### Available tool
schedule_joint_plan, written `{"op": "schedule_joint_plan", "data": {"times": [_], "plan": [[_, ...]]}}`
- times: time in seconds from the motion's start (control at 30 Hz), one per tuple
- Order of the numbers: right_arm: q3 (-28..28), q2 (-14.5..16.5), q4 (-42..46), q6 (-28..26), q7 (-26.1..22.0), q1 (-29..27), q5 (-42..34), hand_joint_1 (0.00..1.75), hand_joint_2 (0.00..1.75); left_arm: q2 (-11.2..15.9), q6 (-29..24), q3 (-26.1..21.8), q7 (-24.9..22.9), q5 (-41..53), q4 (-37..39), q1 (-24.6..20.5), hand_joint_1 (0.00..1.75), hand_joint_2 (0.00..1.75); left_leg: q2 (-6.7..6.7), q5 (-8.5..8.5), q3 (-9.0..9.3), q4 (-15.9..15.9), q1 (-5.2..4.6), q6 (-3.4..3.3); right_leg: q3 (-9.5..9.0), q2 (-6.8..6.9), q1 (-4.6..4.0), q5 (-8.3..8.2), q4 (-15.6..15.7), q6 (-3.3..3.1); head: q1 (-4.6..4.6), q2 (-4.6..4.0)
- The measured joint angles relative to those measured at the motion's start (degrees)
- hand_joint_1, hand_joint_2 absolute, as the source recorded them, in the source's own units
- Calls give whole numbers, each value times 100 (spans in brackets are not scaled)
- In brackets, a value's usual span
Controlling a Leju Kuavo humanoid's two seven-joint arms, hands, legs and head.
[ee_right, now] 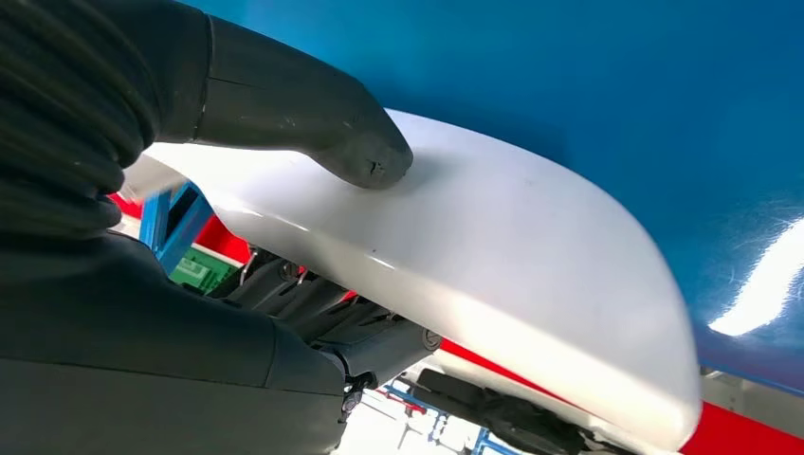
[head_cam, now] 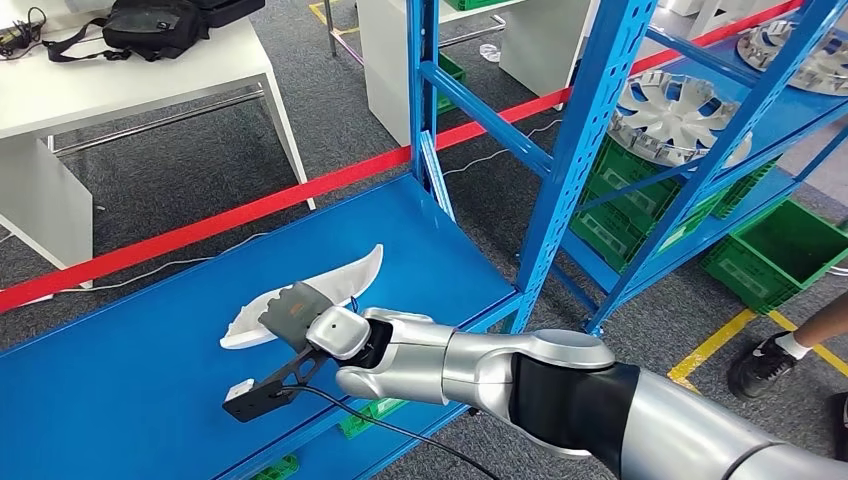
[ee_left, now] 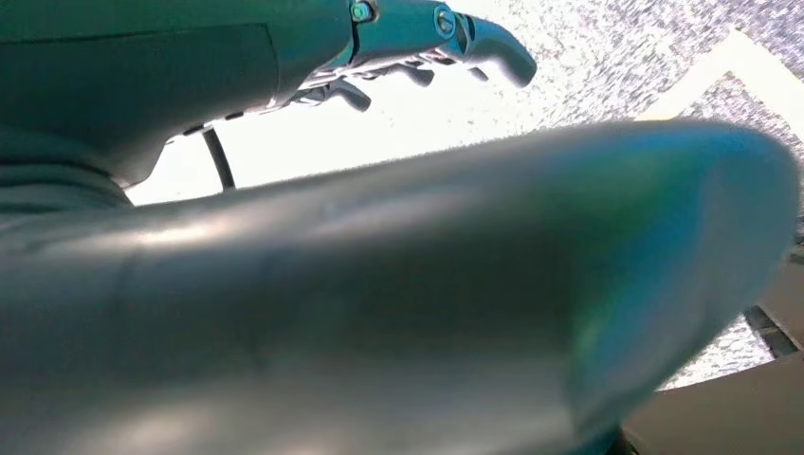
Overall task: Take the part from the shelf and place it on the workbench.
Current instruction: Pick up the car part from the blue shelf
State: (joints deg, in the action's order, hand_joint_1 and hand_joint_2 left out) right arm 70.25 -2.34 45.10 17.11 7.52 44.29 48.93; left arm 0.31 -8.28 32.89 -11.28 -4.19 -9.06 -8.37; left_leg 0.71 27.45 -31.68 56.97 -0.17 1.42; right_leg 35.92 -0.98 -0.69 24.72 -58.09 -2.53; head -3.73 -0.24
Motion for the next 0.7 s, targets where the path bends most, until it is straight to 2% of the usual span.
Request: {"op": "schedule_joint_plan", "data": {"times": [0.13,0.53,0.7], "plan": [[0,-21,21,-30,0,-15,0,175,175,0,0,0,52,-8,-2,0,0,175,0,0,3,0,0,0,-3,0,0,0,0,0,-1,0],[0,-133,114,-135,49,-165,13,175,175,-2,0,0,21,-136,-5,0,0,175,0,2,10,1,0,-4,-11,0,1,0,0,1,-1,0],[-37,-138,195,-516,219,-159,14,175,175,-2,0,0,-44,-139,-5,1,0,175,0,2,10,1,0,-6,-15,1,1,-2,0,3,0,0]]}}
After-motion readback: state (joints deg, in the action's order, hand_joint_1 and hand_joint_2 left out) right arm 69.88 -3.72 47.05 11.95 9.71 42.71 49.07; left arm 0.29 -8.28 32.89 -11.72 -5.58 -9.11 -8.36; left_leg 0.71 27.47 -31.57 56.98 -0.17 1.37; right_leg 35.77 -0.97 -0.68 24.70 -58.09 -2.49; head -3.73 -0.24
